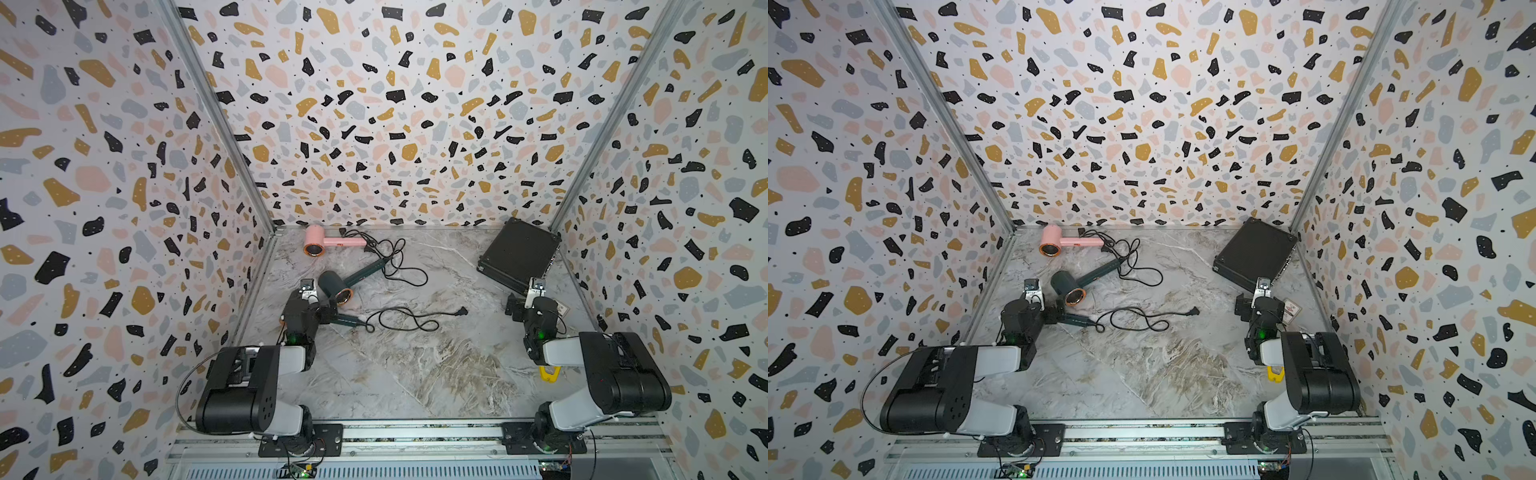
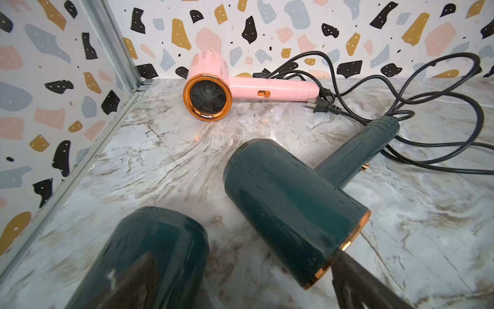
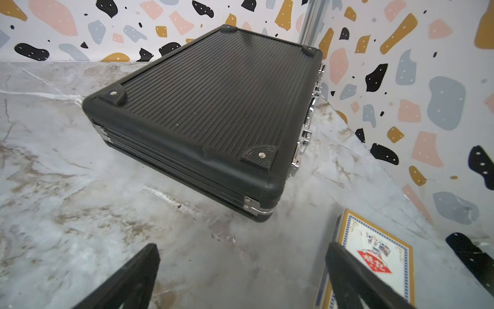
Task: Wrap the cord around the hair dryer
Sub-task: Pick up the hair dryer from the center of the board.
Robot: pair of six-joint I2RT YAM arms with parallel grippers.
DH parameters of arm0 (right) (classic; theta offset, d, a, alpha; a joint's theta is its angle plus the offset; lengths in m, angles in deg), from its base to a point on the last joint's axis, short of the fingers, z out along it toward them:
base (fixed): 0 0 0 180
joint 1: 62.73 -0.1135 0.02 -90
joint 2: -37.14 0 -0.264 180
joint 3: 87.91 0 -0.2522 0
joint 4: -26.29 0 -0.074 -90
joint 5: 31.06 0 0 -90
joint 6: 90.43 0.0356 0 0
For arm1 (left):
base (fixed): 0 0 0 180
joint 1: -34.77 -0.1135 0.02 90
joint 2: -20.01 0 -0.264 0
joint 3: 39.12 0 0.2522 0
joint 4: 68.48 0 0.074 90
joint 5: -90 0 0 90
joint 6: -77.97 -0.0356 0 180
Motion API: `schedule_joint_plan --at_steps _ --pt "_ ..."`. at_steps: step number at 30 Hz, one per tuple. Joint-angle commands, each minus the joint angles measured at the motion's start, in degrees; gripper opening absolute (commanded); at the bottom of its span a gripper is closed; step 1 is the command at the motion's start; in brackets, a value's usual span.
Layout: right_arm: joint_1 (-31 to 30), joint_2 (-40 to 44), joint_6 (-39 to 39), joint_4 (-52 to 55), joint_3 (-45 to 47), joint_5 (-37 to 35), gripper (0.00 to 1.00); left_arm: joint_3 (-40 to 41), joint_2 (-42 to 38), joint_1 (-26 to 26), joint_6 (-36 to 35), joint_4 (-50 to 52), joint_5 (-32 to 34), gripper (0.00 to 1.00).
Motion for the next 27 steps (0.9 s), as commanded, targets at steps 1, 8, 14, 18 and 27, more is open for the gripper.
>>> schedule_joint_plan --at_steps 1,8,14,18,27 --pt "0.1 0.1 -0.1 0.5 -0.4 0.4 1.00 -0.7 -0.1 0.3 -0.7 -0.5 -1.4 0.99" --pt "0.1 -0.1 0.0 0.9 -0.7 0.4 1.00 -0.7 -0.1 0.3 -0.7 -0.4 -1.5 0.99" --pt "0.2 -0.1 0.1 1.0 -0.8 0.4 1.00 -0.8 -0.1 0.3 -0.8 -0.4 -1.6 0.99" --pt "0.2 -0.1 0.2 1.3 -0.9 0.3 1.00 -0.8 -0.1 0.3 -0.8 -0.4 -1.5 0.99" --pt "0.2 -0.1 0.1 1.3 -1.0 0.3 1.00 -1.0 0.0 0.3 -0.7 -0.1 -1.3 0.99"
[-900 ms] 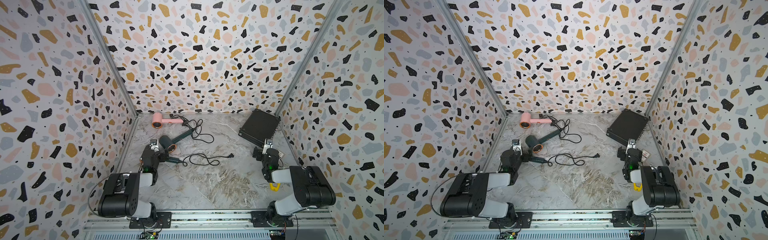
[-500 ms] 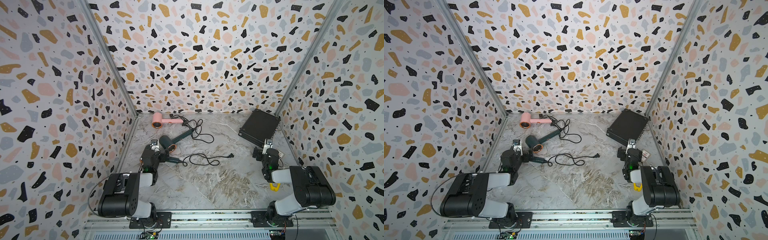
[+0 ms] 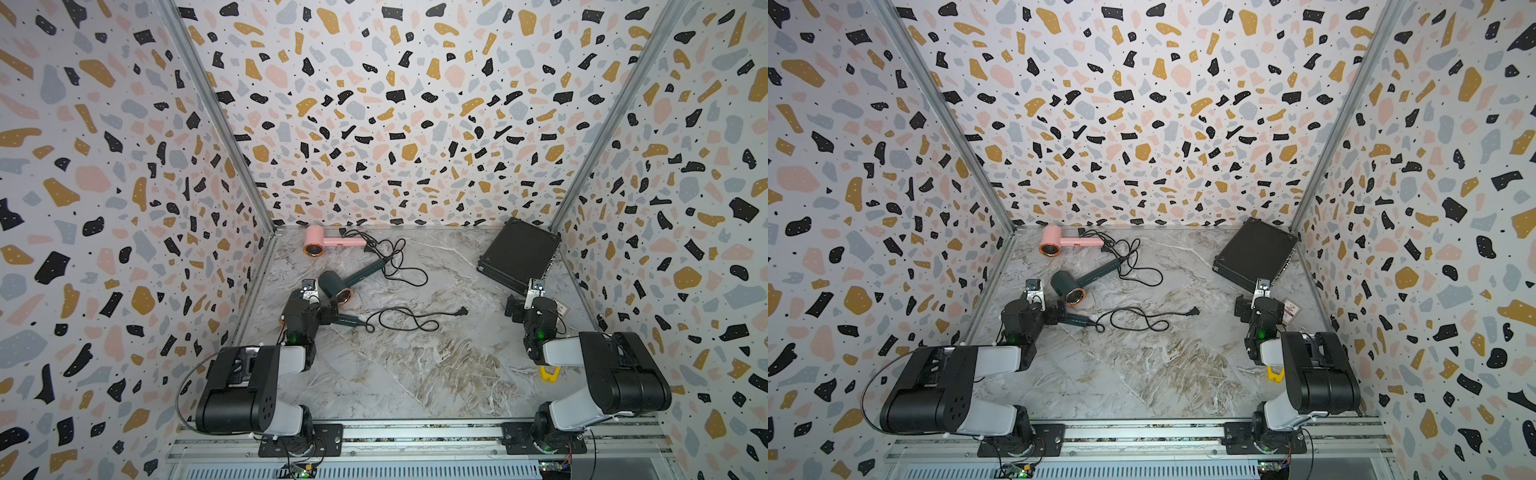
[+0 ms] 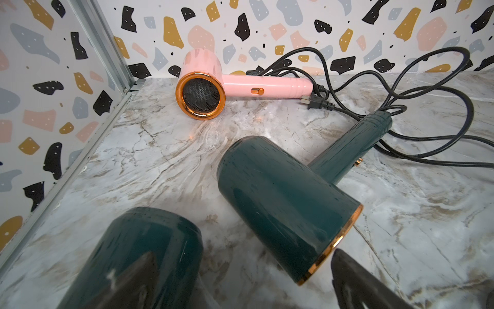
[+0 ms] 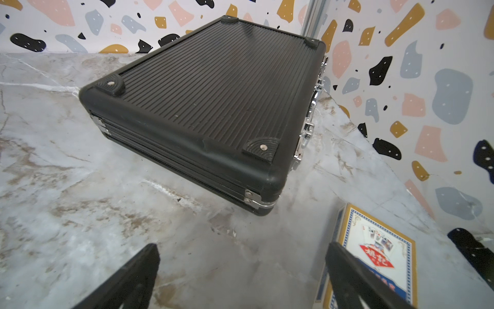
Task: Wrap the cord around the hair dryer
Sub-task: Pick up the hair dryer from the center of the board.
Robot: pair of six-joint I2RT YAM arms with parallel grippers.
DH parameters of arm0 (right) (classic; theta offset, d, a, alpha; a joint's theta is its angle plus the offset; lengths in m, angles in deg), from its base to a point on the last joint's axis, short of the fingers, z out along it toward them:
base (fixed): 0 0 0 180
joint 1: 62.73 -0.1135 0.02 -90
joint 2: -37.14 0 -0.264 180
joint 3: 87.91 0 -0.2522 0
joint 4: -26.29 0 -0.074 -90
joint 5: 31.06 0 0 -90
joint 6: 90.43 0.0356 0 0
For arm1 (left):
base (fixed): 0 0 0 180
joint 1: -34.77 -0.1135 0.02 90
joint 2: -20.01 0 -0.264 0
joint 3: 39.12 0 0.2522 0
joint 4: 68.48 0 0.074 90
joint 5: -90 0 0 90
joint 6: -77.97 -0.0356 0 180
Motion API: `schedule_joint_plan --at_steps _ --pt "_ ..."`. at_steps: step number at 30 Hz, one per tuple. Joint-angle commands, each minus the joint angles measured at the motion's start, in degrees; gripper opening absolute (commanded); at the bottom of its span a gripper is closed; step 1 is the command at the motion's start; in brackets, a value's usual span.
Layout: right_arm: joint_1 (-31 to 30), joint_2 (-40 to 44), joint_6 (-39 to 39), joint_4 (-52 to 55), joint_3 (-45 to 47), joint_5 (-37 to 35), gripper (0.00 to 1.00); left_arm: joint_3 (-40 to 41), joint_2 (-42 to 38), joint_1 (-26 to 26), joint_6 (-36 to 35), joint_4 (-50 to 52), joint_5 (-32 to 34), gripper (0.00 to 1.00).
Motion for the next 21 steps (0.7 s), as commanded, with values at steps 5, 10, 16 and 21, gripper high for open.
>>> schedule_joint_plan --at_steps 5,10,16,21 --pt "0.3 0.5 0.5 -0.1 -0.7 -1.3 0.95 -0.9 -0.6 0.3 0.3 -0.5 1.4 0.99" --pt "0.3 9.7 2.6 25.6 -11.5 -5.2 0.99 -10.0 -12.1 0.5 3.5 25.1 9.7 0.99" --pt "-1.0 8.3 7.8 59.9 -31.5 -3.9 0.99 -31.3 -14.5 0.6 4.4 59.0 20.3 0.99" --pt "-5.0 9.0 8.5 71.0 -37.1 -4.7 1.00 -47.5 -6.4 0.4 -0.8 79.9 17.9 0.99"
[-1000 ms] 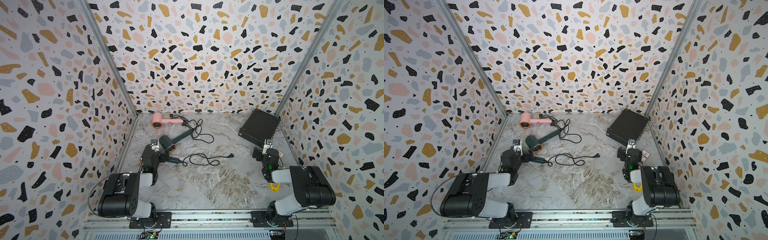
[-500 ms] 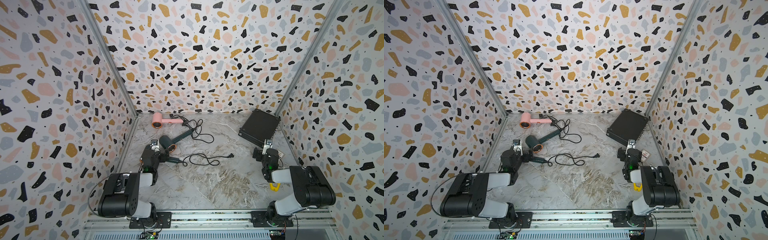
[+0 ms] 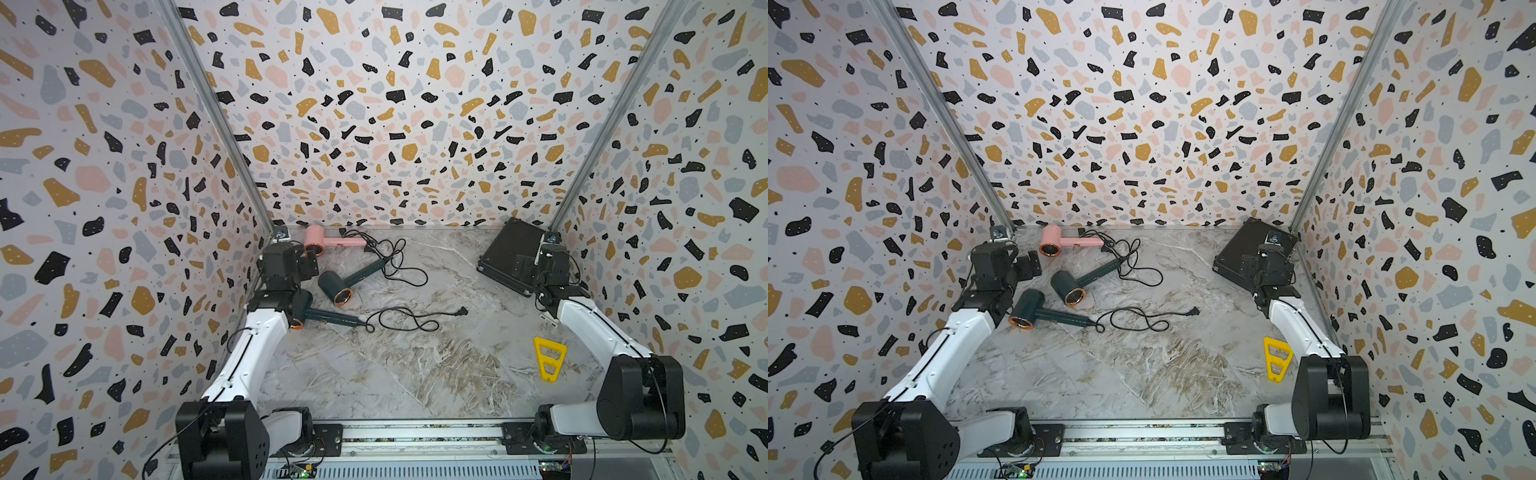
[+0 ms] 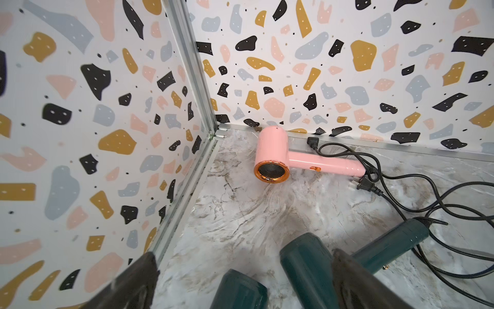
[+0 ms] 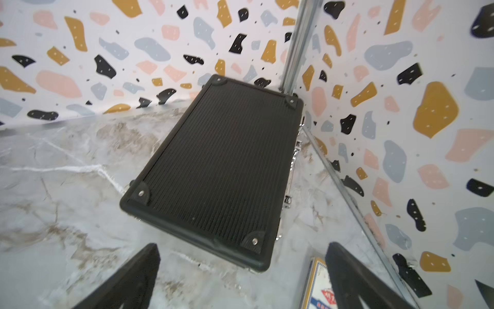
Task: Wrap the cord around the hair dryer
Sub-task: Pick up the hair dryer from the center of the board.
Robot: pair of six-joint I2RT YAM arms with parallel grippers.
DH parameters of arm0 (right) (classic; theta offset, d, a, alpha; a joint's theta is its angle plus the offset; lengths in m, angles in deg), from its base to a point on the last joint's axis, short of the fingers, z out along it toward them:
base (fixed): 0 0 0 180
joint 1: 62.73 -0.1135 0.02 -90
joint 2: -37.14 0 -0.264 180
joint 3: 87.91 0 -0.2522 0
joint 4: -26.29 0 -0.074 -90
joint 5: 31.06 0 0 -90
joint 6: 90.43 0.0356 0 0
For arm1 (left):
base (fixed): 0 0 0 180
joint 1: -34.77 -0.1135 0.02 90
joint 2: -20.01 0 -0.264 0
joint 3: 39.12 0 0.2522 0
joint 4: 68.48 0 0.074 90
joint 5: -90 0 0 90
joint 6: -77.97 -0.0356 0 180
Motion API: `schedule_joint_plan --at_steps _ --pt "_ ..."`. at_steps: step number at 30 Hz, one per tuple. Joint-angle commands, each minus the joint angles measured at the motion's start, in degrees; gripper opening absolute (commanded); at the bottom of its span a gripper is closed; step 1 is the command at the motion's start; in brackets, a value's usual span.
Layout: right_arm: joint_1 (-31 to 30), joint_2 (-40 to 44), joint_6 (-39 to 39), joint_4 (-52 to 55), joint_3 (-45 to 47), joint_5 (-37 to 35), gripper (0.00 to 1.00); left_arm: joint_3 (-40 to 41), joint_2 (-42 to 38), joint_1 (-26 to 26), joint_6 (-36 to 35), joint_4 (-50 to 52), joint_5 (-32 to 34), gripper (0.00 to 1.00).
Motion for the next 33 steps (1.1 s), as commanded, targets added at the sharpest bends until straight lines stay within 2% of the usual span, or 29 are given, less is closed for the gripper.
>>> schedule_joint_plan --at_steps 1,4,7,11,18,25,29,33 --pt "-2.5 1.2 1.7 18.3 -2.3 -0.6 1.00 -7.2 6.3 0.1 -4.2 22.9 0.1 0.99" --pt "-3.5 2.7 4.6 24.8 -4.8 2.4 1.00 -12.9 11.6 0.0 -7.6 31.2 -3.0 0.99" --pt "-3.9 3.7 8.1 30.4 -6.6 7.8 1.00 -12.8 14.3 -0.4 -11.4 31.7 -5.5 0.99" --pt "-4.6 5.0 9.2 35.0 -6.6 12.5 0.98 -13.9 19.8 -2.7 -11.6 33.3 -8.4 0.99" --pt "-6.2 8.4 9.6 39.7 -4.6 12.1 0.97 -16.3 27.9 -5.0 -8.4 32.4 -5.3 0.99" --pt "-6.7 10.3 9.5 42.3 -3.2 13.3 0.98 -19.7 34.1 -5.5 -9.3 35.8 -4.3 1.00" --pt "-6.8 12.0 9.4 43.8 -2.4 13.8 0.98 -19.0 35.3 -5.6 -8.5 36.0 -6.9 0.89" --pt "-6.8 12.9 8.9 43.9 -1.4 13.7 0.98 -20.8 37.5 -5.6 -8.6 38.3 -8.9 0.87"
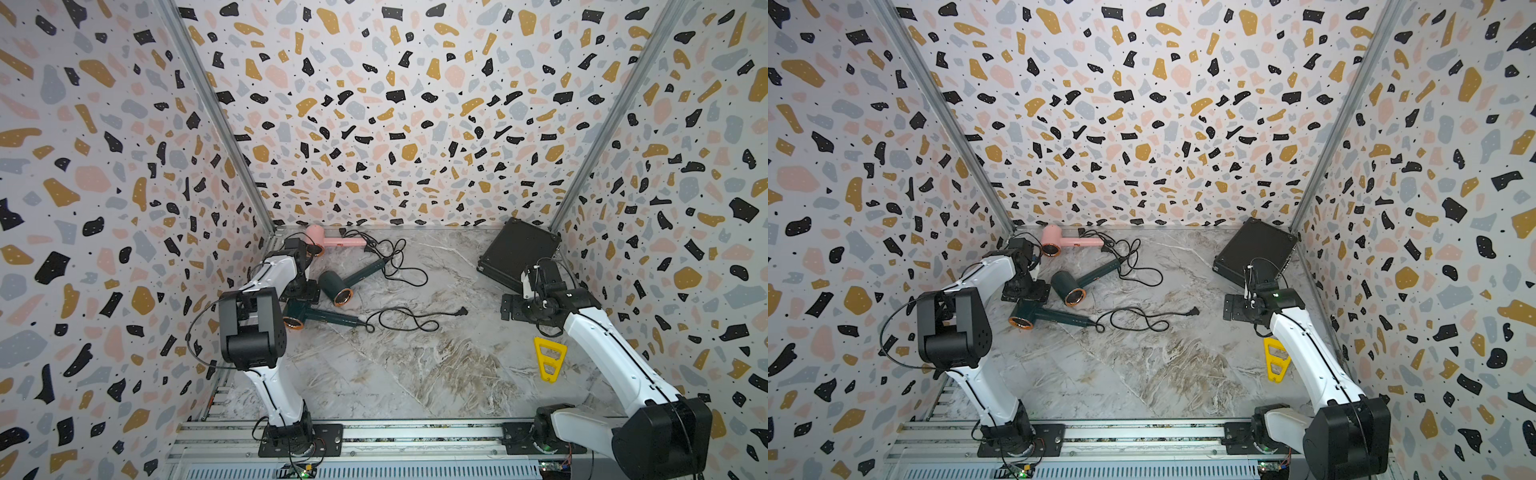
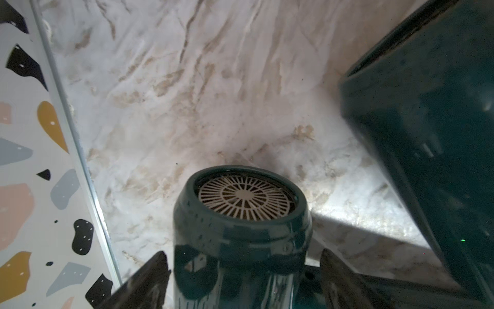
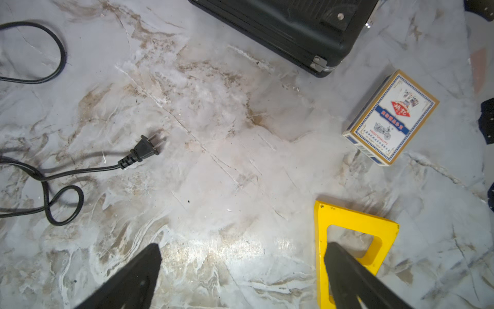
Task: Wrap the cord around the hair dryer
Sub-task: Pick up the hair dryer from the center of the board.
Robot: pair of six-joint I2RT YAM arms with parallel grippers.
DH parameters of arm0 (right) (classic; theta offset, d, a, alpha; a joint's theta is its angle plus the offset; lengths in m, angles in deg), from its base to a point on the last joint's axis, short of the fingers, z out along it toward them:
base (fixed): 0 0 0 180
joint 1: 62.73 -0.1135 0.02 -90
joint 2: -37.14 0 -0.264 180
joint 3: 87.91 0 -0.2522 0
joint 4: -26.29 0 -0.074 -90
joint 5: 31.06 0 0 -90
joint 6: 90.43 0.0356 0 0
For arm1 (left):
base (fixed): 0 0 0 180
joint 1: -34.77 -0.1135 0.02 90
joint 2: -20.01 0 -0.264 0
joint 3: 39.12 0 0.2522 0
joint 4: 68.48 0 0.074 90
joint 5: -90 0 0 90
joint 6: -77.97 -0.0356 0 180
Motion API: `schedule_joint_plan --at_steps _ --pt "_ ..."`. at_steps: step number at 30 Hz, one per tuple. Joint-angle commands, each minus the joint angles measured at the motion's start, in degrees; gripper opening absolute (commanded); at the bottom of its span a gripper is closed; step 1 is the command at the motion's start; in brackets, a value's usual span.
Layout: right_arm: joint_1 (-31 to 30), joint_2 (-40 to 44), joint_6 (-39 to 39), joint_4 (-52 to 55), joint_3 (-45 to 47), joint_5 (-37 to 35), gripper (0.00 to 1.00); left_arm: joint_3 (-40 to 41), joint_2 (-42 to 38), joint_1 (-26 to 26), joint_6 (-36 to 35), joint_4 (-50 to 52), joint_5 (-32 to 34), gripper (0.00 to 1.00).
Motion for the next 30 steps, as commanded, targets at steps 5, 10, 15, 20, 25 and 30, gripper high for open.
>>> schedule_joint_plan --at_steps 5,10,15,20,25,30 --pt "-0.3 1.6 -0.2 1.6 0.6 0.1 0.98 0.0 2.0 -1.1 -0.9 0.4 -6.6 0.89" --pt "-0.3 2.2 -0.2 0.1 1.6 1.6 0.99 0.6 3.5 -1.2 -1.9 -0.4 -6.3 0.89" --pt "-0.3 2.7 0.0 -0.1 2.6 0.5 0.99 0.3 6.5 -1.3 -1.5 -1.4 -6.7 0.85" --pt "-0.3 3.6 -0.1 -0.1 2.7 -0.1 0.99 0.3 7.5 -1.3 -1.7 -1.9 -6.7 0.81" --pt "-0.3 3.2 0.0 -0.5 3.0 0.5 0.99 0.4 8.1 -1.2 -1.7 -1.3 -6.3 0.69" --pt "-0.3 4.5 -1.9 -6.3 5.2 7.2 0.99 -0.2 3.6 -1.3 -1.3 1.9 -5.1 0.56"
